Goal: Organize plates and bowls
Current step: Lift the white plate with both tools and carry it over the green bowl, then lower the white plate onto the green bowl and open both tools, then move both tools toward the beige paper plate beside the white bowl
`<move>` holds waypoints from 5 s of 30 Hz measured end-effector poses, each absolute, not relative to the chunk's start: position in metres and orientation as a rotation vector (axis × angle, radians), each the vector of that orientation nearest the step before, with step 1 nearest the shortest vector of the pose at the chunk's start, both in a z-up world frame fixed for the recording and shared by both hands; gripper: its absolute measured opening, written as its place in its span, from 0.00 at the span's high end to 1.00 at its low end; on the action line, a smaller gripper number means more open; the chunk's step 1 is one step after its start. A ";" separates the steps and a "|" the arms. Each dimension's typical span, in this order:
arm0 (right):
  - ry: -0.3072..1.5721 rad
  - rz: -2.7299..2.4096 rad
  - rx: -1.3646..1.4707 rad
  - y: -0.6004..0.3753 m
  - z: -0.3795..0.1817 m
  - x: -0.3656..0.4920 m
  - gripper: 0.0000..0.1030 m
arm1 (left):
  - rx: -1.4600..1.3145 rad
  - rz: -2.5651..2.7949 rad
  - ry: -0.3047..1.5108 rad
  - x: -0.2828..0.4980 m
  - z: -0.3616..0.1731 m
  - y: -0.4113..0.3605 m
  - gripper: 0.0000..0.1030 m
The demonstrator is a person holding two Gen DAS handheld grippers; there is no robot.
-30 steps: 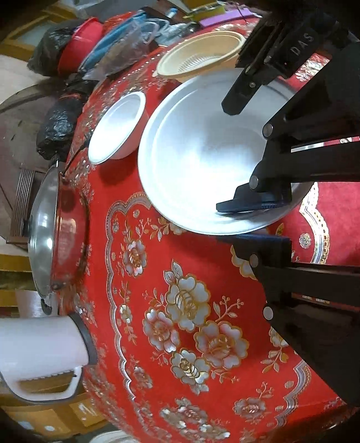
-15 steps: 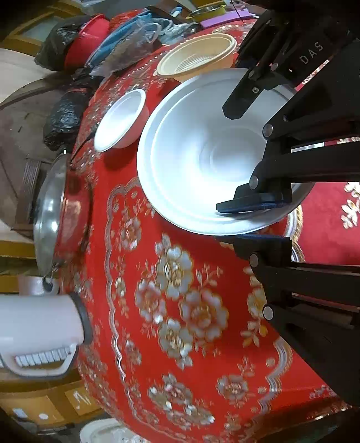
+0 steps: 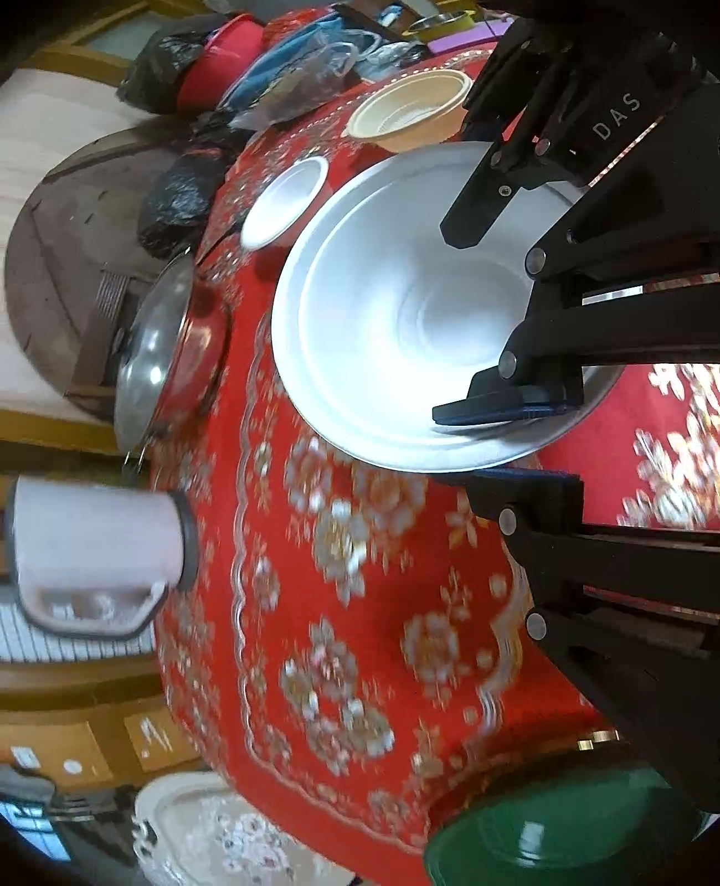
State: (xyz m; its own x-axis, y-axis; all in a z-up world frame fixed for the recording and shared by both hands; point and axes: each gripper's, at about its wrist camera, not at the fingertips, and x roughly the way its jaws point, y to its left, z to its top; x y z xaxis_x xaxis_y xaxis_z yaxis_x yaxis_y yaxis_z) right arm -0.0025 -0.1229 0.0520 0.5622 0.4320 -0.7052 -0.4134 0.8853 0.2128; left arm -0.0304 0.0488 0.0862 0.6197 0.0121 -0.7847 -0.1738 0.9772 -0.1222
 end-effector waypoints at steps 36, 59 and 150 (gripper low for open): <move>0.724 0.818 -0.215 0.054 0.092 -0.080 0.69 | -0.359 0.424 0.722 -0.170 0.128 0.205 0.87; 0.769 0.961 -0.376 0.136 0.062 -0.120 0.66 | -0.458 0.546 0.775 -0.223 0.090 0.263 0.87; 0.758 0.781 -0.183 0.035 0.074 -0.086 0.49 | -0.152 0.465 0.603 -0.171 0.126 0.160 0.46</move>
